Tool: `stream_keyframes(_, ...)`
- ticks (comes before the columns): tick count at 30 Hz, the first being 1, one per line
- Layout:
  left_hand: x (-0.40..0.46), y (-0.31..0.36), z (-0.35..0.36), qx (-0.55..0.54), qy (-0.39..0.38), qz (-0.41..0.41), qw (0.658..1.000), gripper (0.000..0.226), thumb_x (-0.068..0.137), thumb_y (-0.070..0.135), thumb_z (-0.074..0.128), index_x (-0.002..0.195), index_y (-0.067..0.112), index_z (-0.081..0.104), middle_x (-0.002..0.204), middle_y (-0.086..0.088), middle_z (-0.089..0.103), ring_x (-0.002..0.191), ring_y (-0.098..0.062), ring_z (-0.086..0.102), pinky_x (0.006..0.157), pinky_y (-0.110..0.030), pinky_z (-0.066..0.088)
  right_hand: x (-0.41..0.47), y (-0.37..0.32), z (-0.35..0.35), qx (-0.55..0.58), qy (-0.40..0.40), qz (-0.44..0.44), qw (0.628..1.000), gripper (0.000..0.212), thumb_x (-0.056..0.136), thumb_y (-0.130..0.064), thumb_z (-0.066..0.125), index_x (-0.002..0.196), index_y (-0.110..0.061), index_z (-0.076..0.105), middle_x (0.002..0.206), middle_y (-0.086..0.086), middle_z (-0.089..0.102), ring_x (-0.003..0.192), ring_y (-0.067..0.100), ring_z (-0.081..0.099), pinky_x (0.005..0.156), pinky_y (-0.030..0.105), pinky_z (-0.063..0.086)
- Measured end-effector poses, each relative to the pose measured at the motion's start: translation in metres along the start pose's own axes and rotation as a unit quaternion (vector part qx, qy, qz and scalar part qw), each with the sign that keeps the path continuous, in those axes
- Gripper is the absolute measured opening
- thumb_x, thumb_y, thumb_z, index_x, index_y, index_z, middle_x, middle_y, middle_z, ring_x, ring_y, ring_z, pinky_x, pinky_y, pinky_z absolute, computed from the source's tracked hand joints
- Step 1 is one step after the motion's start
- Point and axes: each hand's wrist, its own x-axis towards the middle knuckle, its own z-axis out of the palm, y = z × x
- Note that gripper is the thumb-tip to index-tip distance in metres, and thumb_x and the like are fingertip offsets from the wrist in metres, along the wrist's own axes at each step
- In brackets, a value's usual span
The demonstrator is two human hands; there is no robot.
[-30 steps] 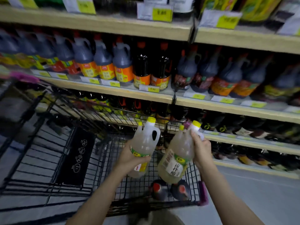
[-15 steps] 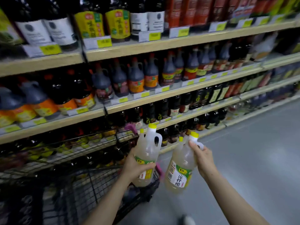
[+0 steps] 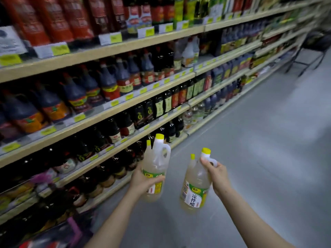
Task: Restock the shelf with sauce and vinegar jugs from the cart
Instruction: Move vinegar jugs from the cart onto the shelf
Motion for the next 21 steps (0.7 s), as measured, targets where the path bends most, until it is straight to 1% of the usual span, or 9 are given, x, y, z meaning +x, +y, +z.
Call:
stream_keyframes(3, 0.018, 0.023, 0.049, 0.015, -0.018, 0.015, 1.0, 0.067, 0.057, 0.006, 0.087, 0.108, 0.027, 0.048, 0.094, 0.014, 0.056, 0.082, 0.003, 0.054, 0.059, -0.004, 0.04, 0.031, -0.006, -0.05, 0.008, 0.034, 0.002, 0.999, 0.015, 0.081, -0.015, 0.068, 0.067, -0.013, 0.066, 0.065, 0.002, 0.066, 0.066, 0.018, 0.059, 0.063, 0.026, 0.049)
stream_keyframes(5, 0.032, 0.035, 0.075, 0.031, -0.033, 0.023, 0.999, 0.068, 0.058, 0.003, 0.086, 0.11, 0.025, 0.047, 0.093, 0.017, 0.054, 0.081, 0.006, 0.051, 0.057, -0.002, 0.04, 0.051, -0.009, -0.076, 0.015, 0.056, 0.008, 0.998, 0.012, 0.08, -0.018, 0.07, 0.069, -0.014, 0.067, 0.075, 0.008, 0.067, 0.073, 0.023, 0.06, 0.069, 0.031, 0.048)
stream_keyframes(7, 0.051, 0.044, 0.098, 0.045, -0.049, 0.019, 0.998, 0.071, 0.057, 0.006, 0.087, 0.113, 0.024, 0.048, 0.097, 0.015, 0.055, 0.088, -0.004, 0.056, 0.061, -0.005, 0.04, 0.068, -0.014, -0.098, 0.022, 0.077, 0.012, 0.997, 0.012, 0.077, -0.022, 0.073, 0.069, -0.014, 0.069, 0.083, 0.013, 0.066, 0.078, 0.024, 0.061, 0.075, 0.034, 0.048)
stream_keyframes(9, 0.072, 0.05, 0.118, 0.052, -0.059, 0.014, 0.997, 0.075, 0.053, 0.011, 0.09, 0.116, 0.019, 0.05, 0.102, 0.007, 0.059, 0.096, -0.014, 0.059, 0.065, -0.011, 0.041, 0.087, -0.019, -0.116, 0.025, 0.097, 0.015, 0.995, 0.013, 0.071, -0.026, 0.076, 0.065, -0.015, 0.07, 0.083, 0.013, 0.066, 0.078, 0.024, 0.061, 0.076, 0.036, 0.048)
stream_keyframes(10, 0.083, 0.055, 0.128, 0.054, -0.063, 0.012, 0.997, 0.078, 0.05, 0.013, 0.091, 0.116, 0.018, 0.051, 0.103, 0.005, 0.06, 0.097, -0.015, 0.059, 0.066, -0.012, 0.042, 0.096, -0.023, -0.124, 0.027, 0.105, 0.016, 0.994, 0.013, 0.07, -0.027, 0.076, 0.064, -0.016, 0.071, 0.083, 0.013, 0.066, 0.077, 0.023, 0.061, 0.076, 0.036, 0.048)
stream_keyframes(12, 0.106, 0.063, 0.148, 0.054, -0.075, 0.014, 0.996, 0.077, 0.051, 0.01, 0.091, 0.116, 0.019, 0.05, 0.104, 0.005, 0.061, 0.094, -0.012, 0.059, 0.067, -0.013, 0.042, 0.118, -0.031, -0.138, 0.033, 0.117, 0.013, 0.993, 0.013, 0.069, -0.025, 0.077, 0.064, -0.015, 0.07, 0.08, 0.012, 0.066, 0.076, 0.023, 0.06, 0.075, 0.035, 0.048)
stream_keyframes(15, 0.148, 0.08, 0.178, 0.046, -0.095, 0.025, 0.994, 0.072, 0.055, 0.005, 0.088, 0.114, 0.021, 0.05, 0.101, 0.009, 0.06, 0.094, -0.011, 0.059, 0.071, -0.018, 0.044, 0.161, -0.045, -0.157, 0.03, 0.126, -0.004, 0.992, 0.014, 0.071, -0.022, 0.076, 0.068, -0.012, 0.067, 0.074, 0.009, 0.063, 0.072, 0.021, 0.057, 0.066, 0.029, 0.046)
stream_keyframes(19, 0.219, 0.111, 0.218, 0.039, -0.099, 0.034, 0.994, 0.073, 0.054, 0.009, 0.09, 0.112, 0.023, 0.048, 0.1, 0.009, 0.059, 0.092, -0.011, 0.057, 0.072, -0.019, 0.043, 0.229, -0.072, -0.173, 0.027, 0.123, -0.01, 0.992, 0.025, 0.064, -0.032, 0.07, 0.074, -0.009, 0.066, 0.076, 0.009, 0.065, 0.069, 0.019, 0.06, 0.064, 0.028, 0.047)
stream_keyframes(21, 0.255, 0.129, 0.239, 0.037, -0.109, 0.03, 0.993, 0.078, 0.051, 0.014, 0.091, 0.115, 0.022, 0.048, 0.103, 0.007, 0.059, 0.095, -0.013, 0.058, 0.074, -0.022, 0.043, 0.265, -0.088, -0.179, 0.024, 0.124, -0.014, 0.992, 0.02, 0.068, -0.027, 0.073, 0.073, -0.009, 0.065, 0.075, 0.009, 0.064, 0.067, 0.019, 0.059, 0.063, 0.029, 0.046)
